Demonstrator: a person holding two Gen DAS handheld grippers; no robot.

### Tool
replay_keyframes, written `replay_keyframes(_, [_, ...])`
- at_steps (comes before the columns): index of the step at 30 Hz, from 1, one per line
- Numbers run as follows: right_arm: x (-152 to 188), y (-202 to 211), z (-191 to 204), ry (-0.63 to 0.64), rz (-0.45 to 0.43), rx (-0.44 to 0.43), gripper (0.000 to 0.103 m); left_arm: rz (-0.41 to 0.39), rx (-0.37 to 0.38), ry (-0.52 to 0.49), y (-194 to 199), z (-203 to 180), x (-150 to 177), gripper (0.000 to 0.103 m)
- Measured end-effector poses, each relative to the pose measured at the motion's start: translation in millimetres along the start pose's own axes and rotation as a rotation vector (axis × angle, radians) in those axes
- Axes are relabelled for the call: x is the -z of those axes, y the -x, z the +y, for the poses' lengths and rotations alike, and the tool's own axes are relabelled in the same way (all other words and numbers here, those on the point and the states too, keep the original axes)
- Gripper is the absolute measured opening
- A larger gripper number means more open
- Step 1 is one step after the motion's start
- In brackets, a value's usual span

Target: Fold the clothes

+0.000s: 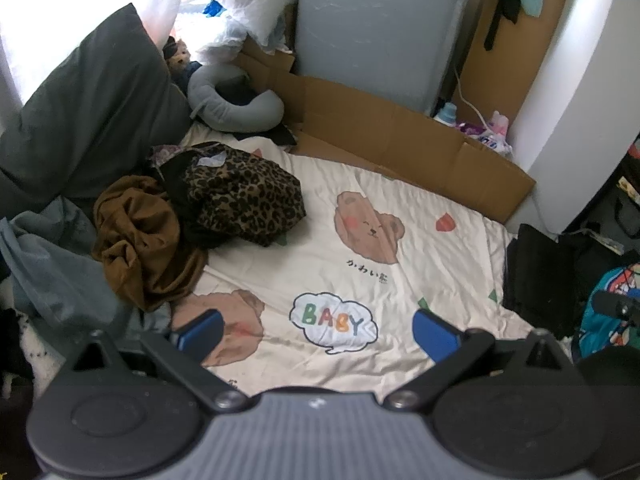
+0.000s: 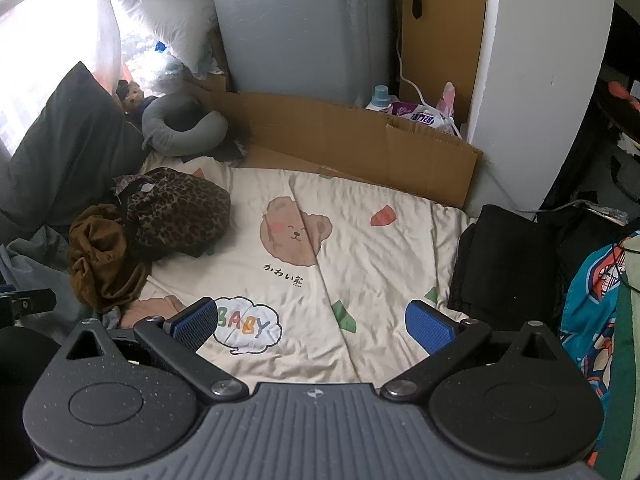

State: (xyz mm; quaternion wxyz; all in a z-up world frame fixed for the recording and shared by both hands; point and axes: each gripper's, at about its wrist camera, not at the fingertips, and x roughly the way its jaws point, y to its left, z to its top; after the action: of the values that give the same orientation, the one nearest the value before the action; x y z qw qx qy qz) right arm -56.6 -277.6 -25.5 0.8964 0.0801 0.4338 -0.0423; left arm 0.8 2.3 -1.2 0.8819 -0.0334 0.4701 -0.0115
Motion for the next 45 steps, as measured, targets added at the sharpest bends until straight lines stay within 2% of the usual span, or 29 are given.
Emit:
replay_keyframes(6, [-1, 0, -2, -0.020, 0.000, 0.020, 0.103, -0.006, 0.004, 0.002, 3, 1, 0, 0.102])
replay_keyframes(10, [-1, 2, 0, 0.005, 0.007, 0.028, 0.103, 0.029, 0.021, -0.009, 2, 6, -3, 0.102])
replay_keyframes(15, [-4, 6, -4, -0.007, 0.005, 0.035, 0.103, 0.033, 0.024, -0.022, 4, 8, -5, 0.102])
replay_keyframes(22, [-15, 16, -6, 0.023, -0.024, 0.052, 0.103, 0.031, 0.046, -0.027, 14, 16, -12, 0.102])
replay_keyframes(28, [-30, 30, -5, 0.009, -0.058, 0.000, 0.103, 0.006, 0.037, -0.033, 26, 30, -26, 0.102])
replay_keyframes(38, [-44, 35, 7, 0.070, -0.076, -0.013, 0.103, -0.018, 0.010, -0.055, 43, 59, -42, 0.102])
replay_keyframes(45, [-56, 19, 14, 0.095, -0.087, -0.007, 0.103, -0.024, 0.016, -0.017, 30, 80, -50, 0.102])
